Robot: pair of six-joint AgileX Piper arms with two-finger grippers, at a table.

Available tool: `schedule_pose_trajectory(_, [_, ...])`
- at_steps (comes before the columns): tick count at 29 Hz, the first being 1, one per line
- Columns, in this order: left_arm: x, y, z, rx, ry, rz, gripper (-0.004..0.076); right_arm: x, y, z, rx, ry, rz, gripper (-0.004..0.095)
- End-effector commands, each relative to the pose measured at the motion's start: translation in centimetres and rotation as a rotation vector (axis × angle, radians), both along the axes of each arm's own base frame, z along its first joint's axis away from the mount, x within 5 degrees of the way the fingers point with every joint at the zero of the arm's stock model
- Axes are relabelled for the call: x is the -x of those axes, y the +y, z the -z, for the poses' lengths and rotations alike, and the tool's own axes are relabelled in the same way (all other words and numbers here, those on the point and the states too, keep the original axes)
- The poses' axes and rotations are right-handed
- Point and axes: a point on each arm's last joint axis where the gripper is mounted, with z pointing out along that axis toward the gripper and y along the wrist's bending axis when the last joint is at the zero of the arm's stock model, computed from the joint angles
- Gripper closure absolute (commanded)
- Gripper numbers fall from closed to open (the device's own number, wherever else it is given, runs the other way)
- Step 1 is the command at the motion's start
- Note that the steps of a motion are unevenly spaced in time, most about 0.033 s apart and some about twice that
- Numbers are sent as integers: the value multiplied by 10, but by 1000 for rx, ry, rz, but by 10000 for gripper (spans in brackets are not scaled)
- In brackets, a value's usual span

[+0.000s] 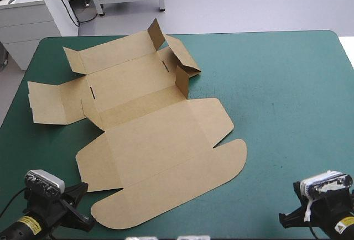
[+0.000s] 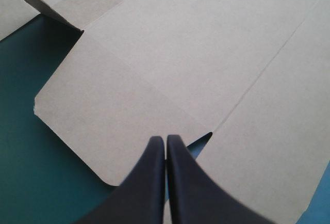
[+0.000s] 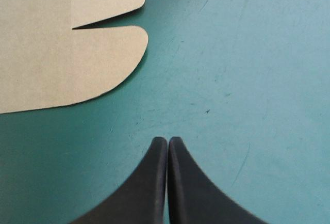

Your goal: Fold the box

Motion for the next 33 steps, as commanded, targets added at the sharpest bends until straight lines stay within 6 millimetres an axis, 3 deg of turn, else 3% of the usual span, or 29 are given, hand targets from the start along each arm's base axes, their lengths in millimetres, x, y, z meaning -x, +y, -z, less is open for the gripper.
schedule_pose_trajectory(1, [-3,-2,-12,44,-65,0,732,-22,0,-36,13,-70,-15,921])
schedule_pose_trajectory(8, [-3,-2,-12,44,-65,0,732,-78,5,-84,-41,-23,-66,921])
schedule_pose_trajectory(17, [-3,-2,-12,44,-65,0,732,-165,15,-144,-60,20,-143,904])
schedule_pose_trajectory(21, [-3,-2,-12,44,-65,0,732,-206,35,-164,-34,4,-197,904])
schedule_pose_trajectory(26, [-3,-2,-12,44,-65,0,732,-260,63,-174,-39,23,-199,905])
schedule_pose_trajectory(29, [-3,-2,-12,44,-65,0,732,-294,86,-174,-84,31,-257,905])
schedule_pose_trajectory(30, [-3,-2,-12,44,-65,0,732,-312,102,-178,-126,5,-299,905])
schedule_pose_trajectory(33, [-3,-2,-12,44,-65,0,732,-336,121,-170,-134,13,-326,905])
